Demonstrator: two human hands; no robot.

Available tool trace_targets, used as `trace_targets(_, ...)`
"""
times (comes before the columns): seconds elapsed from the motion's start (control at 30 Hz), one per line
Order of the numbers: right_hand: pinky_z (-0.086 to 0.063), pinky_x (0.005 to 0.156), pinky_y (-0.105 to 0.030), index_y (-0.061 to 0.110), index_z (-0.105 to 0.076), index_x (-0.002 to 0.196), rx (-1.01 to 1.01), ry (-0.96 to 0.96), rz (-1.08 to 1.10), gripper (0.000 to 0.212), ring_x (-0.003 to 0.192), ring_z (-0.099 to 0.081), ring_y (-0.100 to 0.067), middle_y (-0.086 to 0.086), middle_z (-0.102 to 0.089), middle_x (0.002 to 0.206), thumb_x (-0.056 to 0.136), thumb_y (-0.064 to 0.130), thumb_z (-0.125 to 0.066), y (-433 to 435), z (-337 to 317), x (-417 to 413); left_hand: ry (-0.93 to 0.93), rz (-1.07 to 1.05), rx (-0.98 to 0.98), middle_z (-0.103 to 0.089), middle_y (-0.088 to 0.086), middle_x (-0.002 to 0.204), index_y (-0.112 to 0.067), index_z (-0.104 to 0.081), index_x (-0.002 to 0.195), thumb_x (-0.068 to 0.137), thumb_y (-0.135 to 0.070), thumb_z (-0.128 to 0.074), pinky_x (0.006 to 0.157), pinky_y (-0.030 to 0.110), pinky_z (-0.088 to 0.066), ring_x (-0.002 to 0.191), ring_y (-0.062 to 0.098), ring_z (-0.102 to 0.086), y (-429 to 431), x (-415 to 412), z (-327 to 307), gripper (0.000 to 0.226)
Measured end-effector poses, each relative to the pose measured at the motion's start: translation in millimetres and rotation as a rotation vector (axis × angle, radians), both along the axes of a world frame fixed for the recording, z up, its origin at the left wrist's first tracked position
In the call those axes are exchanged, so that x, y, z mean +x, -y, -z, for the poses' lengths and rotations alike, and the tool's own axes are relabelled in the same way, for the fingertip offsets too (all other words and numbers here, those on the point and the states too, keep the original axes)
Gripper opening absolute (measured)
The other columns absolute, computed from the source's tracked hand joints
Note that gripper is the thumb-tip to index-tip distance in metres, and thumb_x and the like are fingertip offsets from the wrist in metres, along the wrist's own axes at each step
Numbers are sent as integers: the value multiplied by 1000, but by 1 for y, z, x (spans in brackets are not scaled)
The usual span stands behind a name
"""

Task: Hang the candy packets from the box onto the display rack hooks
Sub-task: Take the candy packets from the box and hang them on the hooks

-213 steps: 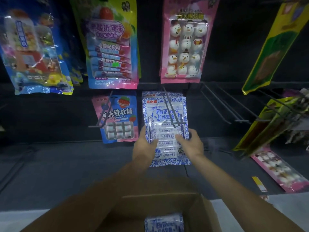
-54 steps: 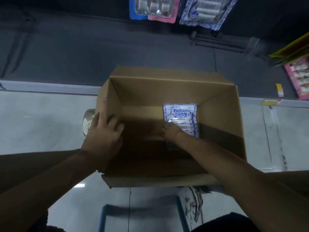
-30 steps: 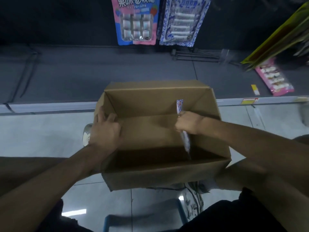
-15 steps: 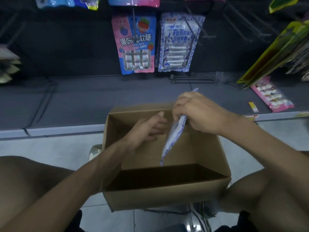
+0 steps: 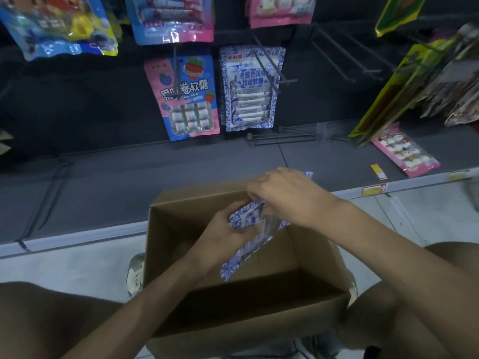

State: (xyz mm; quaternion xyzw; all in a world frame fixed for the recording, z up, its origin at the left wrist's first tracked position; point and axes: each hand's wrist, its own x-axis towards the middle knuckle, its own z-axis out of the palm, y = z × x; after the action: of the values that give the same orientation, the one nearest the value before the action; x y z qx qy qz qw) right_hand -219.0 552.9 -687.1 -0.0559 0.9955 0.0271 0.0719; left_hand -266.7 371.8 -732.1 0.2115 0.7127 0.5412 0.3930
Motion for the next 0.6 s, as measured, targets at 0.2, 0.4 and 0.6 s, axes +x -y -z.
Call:
trace_targets(0.2, -47, 99, -42, 23, -55, 131, -50, -56, 47, 46, 119, -61, -27, -1, -63, 123, 96, 47, -70, -7, 12, 7, 34, -168, -104, -82, 2, 98, -18, -77, 100, 98, -9, -70, 92, 43, -61, 93, 19, -78, -1, -3, 11, 12)
trace_targets(0.4, -37, 111, -47, 25, -37, 161, -68, -163, 352, 76, 129, -55, -35, -11, -58, 139, 99, 64, -56, -29, 19, 15, 303, -390, 64, -78, 12, 116, -8, -72, 125, 96, -10, -70, 104, 59, -54, 107, 34, -75, 5, -20, 12, 29)
trace_targets(0.6, -32, 119, -48, 21, -10, 167, -616, -166, 867, 99, 152, -26, -35, -14, -25, 162, 95, 67, -60, -25, 19, 16, 581, -474, 264, -73, 17, 127, -8, -66, 135, 102, -21, -60, 106, 56, -51, 117, 38, -71, 17, -28, -3, 36)
